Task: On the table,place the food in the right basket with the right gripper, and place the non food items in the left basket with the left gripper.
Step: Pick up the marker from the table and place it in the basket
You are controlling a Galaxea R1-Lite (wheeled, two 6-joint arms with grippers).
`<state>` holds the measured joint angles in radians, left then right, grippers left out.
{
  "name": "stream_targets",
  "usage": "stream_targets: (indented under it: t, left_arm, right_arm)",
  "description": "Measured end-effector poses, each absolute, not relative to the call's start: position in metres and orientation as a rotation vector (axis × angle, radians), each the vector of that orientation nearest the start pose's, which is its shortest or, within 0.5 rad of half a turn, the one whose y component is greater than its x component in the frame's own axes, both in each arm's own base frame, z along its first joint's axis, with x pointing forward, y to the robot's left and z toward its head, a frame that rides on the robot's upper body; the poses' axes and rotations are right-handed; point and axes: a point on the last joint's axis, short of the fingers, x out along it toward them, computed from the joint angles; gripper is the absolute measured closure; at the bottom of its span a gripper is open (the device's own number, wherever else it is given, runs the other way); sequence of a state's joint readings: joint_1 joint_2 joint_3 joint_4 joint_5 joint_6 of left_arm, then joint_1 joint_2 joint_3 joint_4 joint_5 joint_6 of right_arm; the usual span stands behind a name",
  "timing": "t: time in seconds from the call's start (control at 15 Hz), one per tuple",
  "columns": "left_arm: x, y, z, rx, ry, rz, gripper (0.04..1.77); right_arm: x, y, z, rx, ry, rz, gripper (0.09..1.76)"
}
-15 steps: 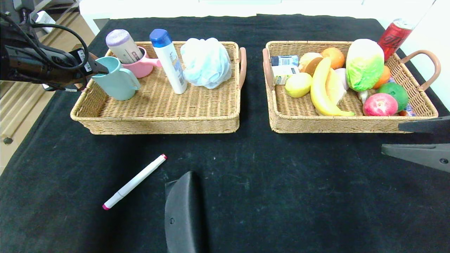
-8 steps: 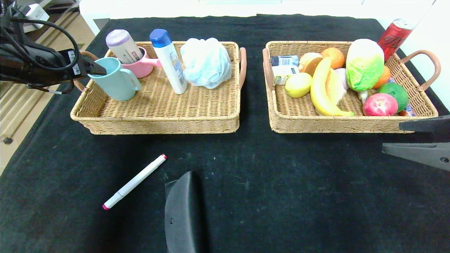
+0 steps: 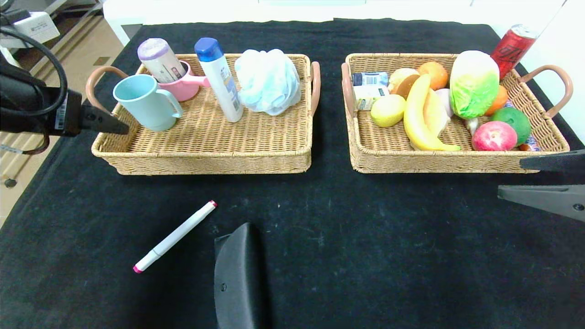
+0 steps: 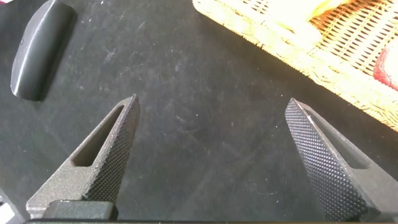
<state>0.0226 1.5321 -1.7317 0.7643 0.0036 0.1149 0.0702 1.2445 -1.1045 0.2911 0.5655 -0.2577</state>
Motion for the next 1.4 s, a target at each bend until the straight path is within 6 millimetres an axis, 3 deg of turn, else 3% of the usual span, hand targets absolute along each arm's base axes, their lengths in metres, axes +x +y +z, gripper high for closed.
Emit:
stream_targets:
  t: [0.33,0.8,1.4]
  left_arm:
    - [0.210,-0.006,0.343,0.245,0.689,-0.121,0.14]
    - [0.204,-0.024,0.316,0.361,0.770,-0.287,0.11]
    - [0.198,-0.053,0.298,0.444,0.819,-0.406,0.10]
  right_arm:
    - [0.176,0.025,0.293,-0.138,0.343,0.676,0.14]
    - [0.176,0.025,0.292,-0.137,0.346,0.680,0.14]
    - [0.176,0.025,0.292,-0.137,0.347,0.681,0.14]
